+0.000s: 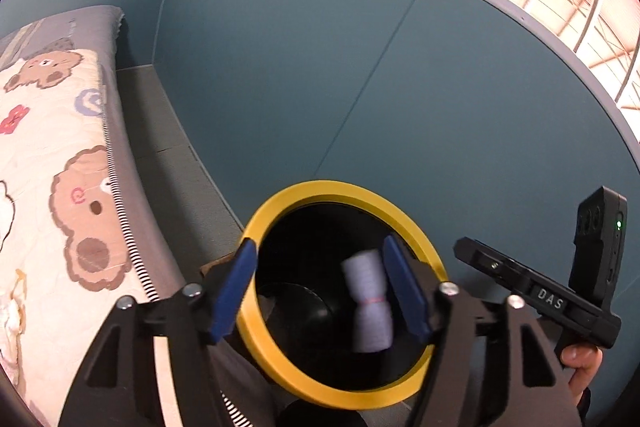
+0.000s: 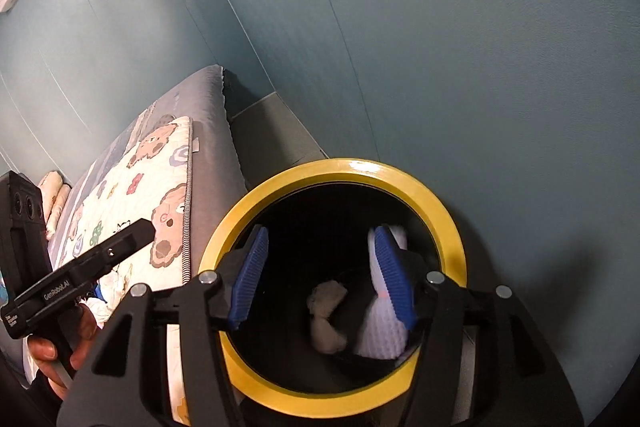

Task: Collect trash
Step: 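Open both tools to drop the tissue and foam net into the bin, then move both tools back over the trash pile on the bed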

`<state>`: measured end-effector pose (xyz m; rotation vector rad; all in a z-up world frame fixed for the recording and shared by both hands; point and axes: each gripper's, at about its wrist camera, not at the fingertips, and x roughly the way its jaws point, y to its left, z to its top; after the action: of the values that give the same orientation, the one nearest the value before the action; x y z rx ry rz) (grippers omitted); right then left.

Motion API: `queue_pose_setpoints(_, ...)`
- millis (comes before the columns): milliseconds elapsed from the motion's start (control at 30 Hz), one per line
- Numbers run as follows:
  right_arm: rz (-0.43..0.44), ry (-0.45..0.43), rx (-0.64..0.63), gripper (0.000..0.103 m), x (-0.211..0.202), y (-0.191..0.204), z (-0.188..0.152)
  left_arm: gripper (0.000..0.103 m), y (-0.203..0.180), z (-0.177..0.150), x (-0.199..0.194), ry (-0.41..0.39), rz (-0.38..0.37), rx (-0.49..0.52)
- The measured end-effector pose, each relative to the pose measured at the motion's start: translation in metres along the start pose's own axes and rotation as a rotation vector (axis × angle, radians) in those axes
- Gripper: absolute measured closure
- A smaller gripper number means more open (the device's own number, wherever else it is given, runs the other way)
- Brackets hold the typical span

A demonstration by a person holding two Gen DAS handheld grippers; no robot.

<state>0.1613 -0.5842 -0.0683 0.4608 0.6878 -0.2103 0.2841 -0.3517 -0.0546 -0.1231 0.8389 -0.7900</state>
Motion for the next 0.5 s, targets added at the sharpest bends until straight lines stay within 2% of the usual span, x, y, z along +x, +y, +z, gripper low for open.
queue_pose_setpoints(167, 0.006, -0.005, -0.011, 0.049, -0.006, 0.006, -0.005, 0.022, 0.015, -0.003, -0.018, -0.042, 0.057, -0.003)
queue_pose_setpoints(333, 0.038, -0.004, -0.048, 0.049, -0.014, 0.022, -0.011, 0.015, 0.033, -0.012, -0.046, -0.080, 0.118, -0.010)
queue_pose_setpoints(500, 0.079, -0.010, -0.098, 0.044, -0.022, 0.049, -0.016, 0.010, 0.052, -0.019, -0.084, -0.129, 0.184, -0.021)
